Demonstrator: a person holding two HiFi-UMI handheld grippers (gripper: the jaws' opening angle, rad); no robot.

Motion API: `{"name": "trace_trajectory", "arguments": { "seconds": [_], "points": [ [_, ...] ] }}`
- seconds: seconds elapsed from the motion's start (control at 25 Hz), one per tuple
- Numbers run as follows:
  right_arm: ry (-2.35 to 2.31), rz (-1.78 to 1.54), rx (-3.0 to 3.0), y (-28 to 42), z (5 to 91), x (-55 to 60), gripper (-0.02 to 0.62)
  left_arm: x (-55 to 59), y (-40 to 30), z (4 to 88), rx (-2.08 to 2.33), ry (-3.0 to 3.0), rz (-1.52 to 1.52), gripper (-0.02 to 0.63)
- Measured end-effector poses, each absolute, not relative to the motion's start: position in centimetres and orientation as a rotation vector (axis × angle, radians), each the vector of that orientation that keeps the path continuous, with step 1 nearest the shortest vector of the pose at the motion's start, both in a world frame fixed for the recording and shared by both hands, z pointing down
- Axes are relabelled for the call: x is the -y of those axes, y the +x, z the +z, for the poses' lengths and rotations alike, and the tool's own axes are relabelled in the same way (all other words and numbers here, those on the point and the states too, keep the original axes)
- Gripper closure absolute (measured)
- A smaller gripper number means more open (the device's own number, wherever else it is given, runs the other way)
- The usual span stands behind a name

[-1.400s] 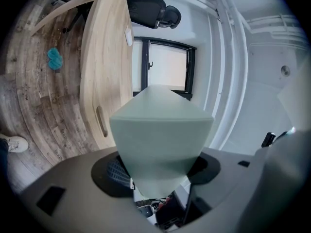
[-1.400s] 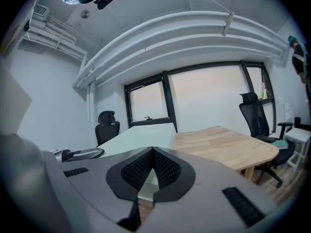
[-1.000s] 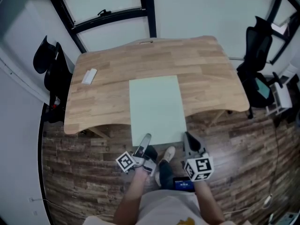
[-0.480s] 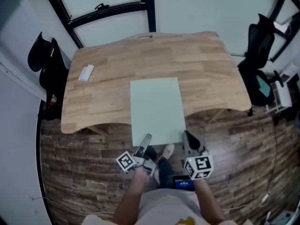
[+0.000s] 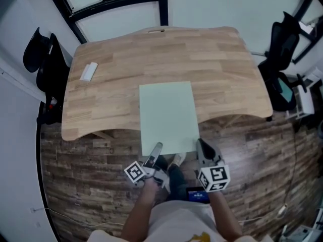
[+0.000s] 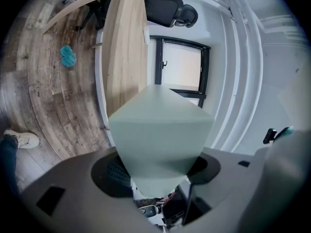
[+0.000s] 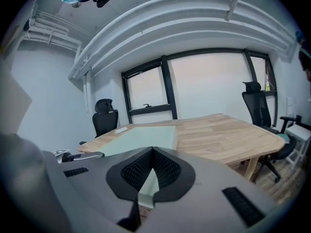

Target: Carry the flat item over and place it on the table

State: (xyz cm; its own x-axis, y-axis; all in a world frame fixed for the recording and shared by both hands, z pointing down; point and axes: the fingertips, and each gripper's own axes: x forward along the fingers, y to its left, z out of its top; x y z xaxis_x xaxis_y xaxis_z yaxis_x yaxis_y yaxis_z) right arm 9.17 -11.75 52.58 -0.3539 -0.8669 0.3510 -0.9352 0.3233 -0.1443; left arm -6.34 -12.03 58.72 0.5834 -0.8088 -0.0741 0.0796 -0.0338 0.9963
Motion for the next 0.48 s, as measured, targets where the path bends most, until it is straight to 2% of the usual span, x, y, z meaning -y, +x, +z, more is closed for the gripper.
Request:
{"name": "trace_trajectory", "arguments": {
  "seconds": [0.48],
  "points": [
    [1.608, 0.514, 2.350, 9.0, 54.3, 12.6, 0.597, 12.4, -6.0, 60.5, 0.669, 1.397, -0.802, 0.319]
  ]
}}
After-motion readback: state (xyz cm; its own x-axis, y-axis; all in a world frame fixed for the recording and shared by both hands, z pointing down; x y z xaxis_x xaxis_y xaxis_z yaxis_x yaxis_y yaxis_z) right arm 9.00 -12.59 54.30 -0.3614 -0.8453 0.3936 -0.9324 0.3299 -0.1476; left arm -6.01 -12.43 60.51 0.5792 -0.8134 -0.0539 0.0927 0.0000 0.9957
